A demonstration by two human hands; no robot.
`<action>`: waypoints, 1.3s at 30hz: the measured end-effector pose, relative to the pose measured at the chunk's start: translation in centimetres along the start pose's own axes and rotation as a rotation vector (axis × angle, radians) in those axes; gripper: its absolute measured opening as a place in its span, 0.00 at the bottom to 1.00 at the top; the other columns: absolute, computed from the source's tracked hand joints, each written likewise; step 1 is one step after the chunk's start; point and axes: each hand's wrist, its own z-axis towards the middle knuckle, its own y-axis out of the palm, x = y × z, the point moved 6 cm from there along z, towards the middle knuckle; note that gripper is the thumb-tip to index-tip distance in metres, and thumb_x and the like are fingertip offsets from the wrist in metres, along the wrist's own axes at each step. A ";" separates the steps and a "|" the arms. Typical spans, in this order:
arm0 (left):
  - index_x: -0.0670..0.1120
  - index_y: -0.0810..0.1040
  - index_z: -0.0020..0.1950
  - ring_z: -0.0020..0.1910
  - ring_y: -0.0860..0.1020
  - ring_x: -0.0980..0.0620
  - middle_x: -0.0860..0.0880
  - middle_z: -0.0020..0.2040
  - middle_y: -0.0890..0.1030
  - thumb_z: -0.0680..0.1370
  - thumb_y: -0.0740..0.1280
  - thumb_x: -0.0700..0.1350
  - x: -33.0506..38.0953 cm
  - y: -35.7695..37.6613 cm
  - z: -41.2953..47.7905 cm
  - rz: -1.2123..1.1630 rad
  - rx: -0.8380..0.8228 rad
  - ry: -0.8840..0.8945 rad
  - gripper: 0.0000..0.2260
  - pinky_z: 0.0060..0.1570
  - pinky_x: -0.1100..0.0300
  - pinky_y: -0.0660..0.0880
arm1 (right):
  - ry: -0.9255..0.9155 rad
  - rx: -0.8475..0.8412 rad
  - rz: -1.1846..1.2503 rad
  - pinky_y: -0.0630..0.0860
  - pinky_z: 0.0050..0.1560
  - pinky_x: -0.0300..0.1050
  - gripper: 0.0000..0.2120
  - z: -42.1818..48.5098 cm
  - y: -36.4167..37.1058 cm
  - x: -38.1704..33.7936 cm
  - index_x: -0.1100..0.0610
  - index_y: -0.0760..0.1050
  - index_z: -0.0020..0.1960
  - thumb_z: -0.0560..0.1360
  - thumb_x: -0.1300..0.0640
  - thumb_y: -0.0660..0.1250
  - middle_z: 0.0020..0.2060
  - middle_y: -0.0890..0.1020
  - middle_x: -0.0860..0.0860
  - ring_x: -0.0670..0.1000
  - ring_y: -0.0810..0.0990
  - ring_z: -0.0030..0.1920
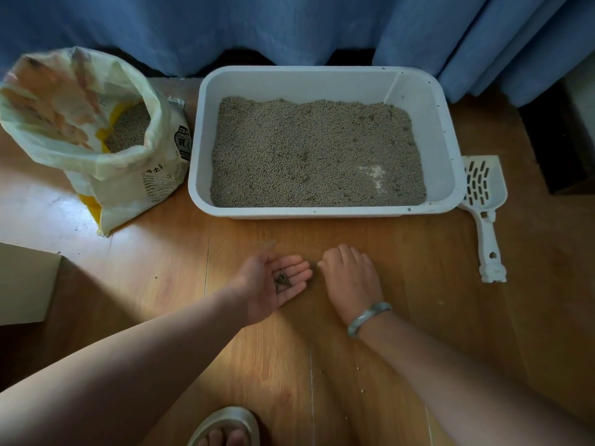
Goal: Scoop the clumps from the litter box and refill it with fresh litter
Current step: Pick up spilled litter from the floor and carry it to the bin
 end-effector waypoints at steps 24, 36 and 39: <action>0.37 0.78 0.57 0.49 0.83 0.46 0.40 0.51 0.83 0.82 0.49 0.46 -0.7 -0.5 -0.6 -0.026 -0.053 -0.019 0.21 0.45 0.56 0.81 | 0.123 -0.158 0.224 0.77 0.40 0.49 0.12 -1.7 -0.2 4.8 0.55 0.81 0.52 0.69 0.56 0.74 0.43 0.81 0.50 0.53 0.78 0.43; 0.38 0.78 0.57 0.50 0.83 0.46 0.41 0.52 0.83 0.82 0.50 0.46 0.1 -1.0 -0.2 -0.053 -0.026 -0.008 0.19 0.49 0.55 0.79 | 0.020 -0.128 0.261 0.74 0.37 0.45 0.03 -1.3 1.1 3.9 0.54 0.82 0.43 0.69 0.58 0.73 0.39 0.80 0.48 0.51 0.76 0.39; 0.38 0.78 0.56 0.50 0.83 0.46 0.41 0.52 0.83 0.82 0.51 0.46 0.2 -0.9 0.0 -0.059 -0.022 -0.014 0.19 0.49 0.55 0.79 | -0.032 -0.107 0.253 0.72 0.38 0.44 0.01 -1.2 1.1 3.8 0.54 0.80 0.40 0.71 0.58 0.71 0.38 0.80 0.48 0.51 0.76 0.38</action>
